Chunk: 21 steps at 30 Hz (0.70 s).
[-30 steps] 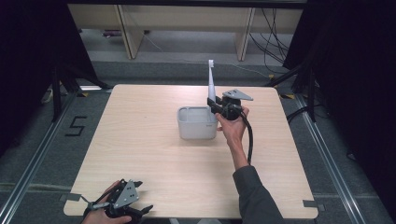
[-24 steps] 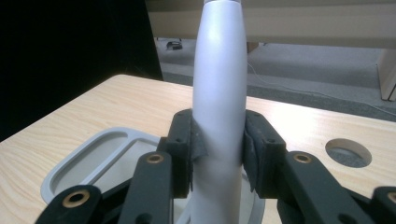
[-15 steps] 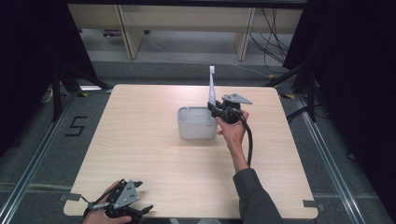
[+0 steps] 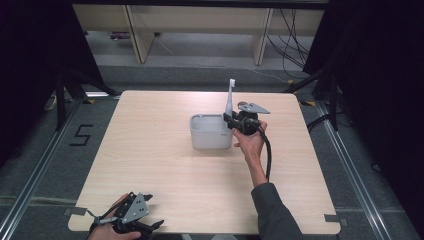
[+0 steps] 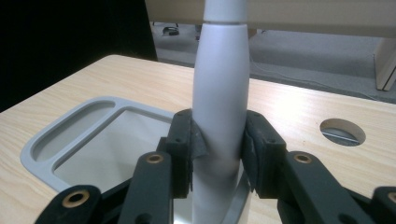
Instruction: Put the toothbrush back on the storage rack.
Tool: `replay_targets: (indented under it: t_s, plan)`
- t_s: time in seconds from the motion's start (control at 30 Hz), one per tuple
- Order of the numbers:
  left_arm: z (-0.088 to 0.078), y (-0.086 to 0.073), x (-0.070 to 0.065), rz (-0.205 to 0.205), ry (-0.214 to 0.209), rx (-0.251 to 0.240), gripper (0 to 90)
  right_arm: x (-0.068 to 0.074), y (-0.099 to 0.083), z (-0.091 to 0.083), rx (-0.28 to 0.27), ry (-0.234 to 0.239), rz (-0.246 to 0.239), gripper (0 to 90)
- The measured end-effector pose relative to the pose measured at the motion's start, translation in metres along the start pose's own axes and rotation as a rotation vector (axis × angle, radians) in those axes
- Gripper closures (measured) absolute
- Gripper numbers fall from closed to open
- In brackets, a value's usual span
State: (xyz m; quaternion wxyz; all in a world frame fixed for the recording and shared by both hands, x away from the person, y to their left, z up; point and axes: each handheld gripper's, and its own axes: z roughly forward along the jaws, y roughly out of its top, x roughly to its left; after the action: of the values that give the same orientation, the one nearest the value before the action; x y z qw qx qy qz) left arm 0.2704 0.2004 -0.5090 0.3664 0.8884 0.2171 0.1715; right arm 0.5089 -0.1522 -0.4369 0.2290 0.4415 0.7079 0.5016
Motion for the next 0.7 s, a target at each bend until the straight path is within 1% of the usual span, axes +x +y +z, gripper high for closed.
replay_targets:
  t_s: [0.03, 0.07, 0.1, 0.13, 0.2, 0.23, 0.27, 0.3, 0.33, 0.4, 0.43, 0.47, 0.5, 0.53, 0.57, 0.6, 0.63, 0.67, 0.7]
  plan:
    - [0.0003, -0.0001, 0.0001, 0.000, 0.001, 0.000, 14.8, 0.0007, -0.0007, -0.0003, -0.003, 0.002, 0.017, 66.3]
    - [-0.0006, 0.0005, 0.0010, 0.006, -0.009, 0.014, 14.8, -0.0002, -0.0016, -0.0004, -0.008, 0.001, 0.010, 66.3]
    - [-0.0006, 0.0004, 0.0007, 0.001, -0.009, 0.013, 14.8, -0.0010, -0.0020, -0.0009, -0.001, -0.005, 0.000, 66.3]
    - [0.0004, -0.0001, 0.0001, 0.002, 0.003, -0.001, 14.8, -0.0006, -0.0028, -0.0013, 0.006, -0.003, 0.012, 66.3]
    - [0.0002, 0.0001, 0.0003, 0.003, 0.001, 0.000, 14.8, -0.0012, -0.0029, -0.0021, 0.005, 0.000, 0.006, 66.2]
    - [-0.0005, 0.0005, 0.0010, 0.007, -0.010, 0.013, 14.8, -0.0008, -0.0032, -0.0019, 0.000, 0.004, 0.009, 66.2]
    - [-0.0006, 0.0005, 0.0010, 0.008, -0.010, 0.016, 14.8, -0.0025, -0.0035, -0.0018, -0.008, -0.004, -0.024, 66.2]
    - [0.0000, 0.0001, 0.0005, 0.003, -0.007, 0.008, 14.8, -0.0025, -0.0036, -0.0020, -0.008, -0.003, -0.026, 66.2]
    - [-0.0005, 0.0004, 0.0010, 0.007, -0.010, 0.014, 14.8, -0.0022, -0.0036, -0.0021, -0.004, 0.002, -0.019, 66.2]
    - [-0.0005, 0.0005, 0.0010, 0.006, -0.012, 0.013, 14.8, -0.0020, -0.0038, -0.0023, -0.005, 0.003, -0.020, 65.1]
    - [0.0001, 0.0004, 0.0004, 0.001, -0.031, 0.010, 14.8, -0.0015, -0.0037, -0.0030, -0.003, 0.003, -0.013, 63.5]
    - [0.0005, 0.0004, 0.0002, 0.000, -0.043, 0.008, 14.8, -0.0010, -0.0031, -0.0036, -0.016, 0.015, 0.006, 60.9]
    - [0.0001, 0.0006, 0.0009, 0.008, -0.030, 0.008, 14.8, -0.0003, -0.0024, -0.0045, -0.017, 0.022, 0.009, 60.9]
    - [-0.0002, 0.0006, 0.0011, 0.010, -0.021, 0.008, 14.8, 0.0002, -0.0017, -0.0049, -0.012, 0.015, -0.009, 60.7]
    - [0.0000, 0.0003, 0.0006, 0.008, -0.005, 0.002, 14.8, 0.0000, -0.0016, -0.0041, -0.021, 0.019, -0.027, 60.5]
    - [0.0001, 0.0002, 0.0002, 0.005, 0.002, -0.004, 14.8, 0.0011, -0.0015, -0.0051, -0.019, 0.016, -0.020, 59.8]
    - [0.0001, 0.0002, 0.0002, 0.005, 0.003, -0.003, 14.8, 0.0016, -0.0011, -0.0054, -0.020, 0.021, -0.021, 58.0]
    - [-0.0003, 0.0004, 0.0006, 0.008, -0.002, 0.003, 14.8, 0.0035, -0.0010, -0.0060, -0.015, 0.021, -0.009, 55.4]
    - [-0.0002, 0.0003, 0.0008, 0.010, 0.000, 0.004, 14.8, 0.0032, -0.0007, -0.0060, -0.015, 0.022, -0.019, 53.4]
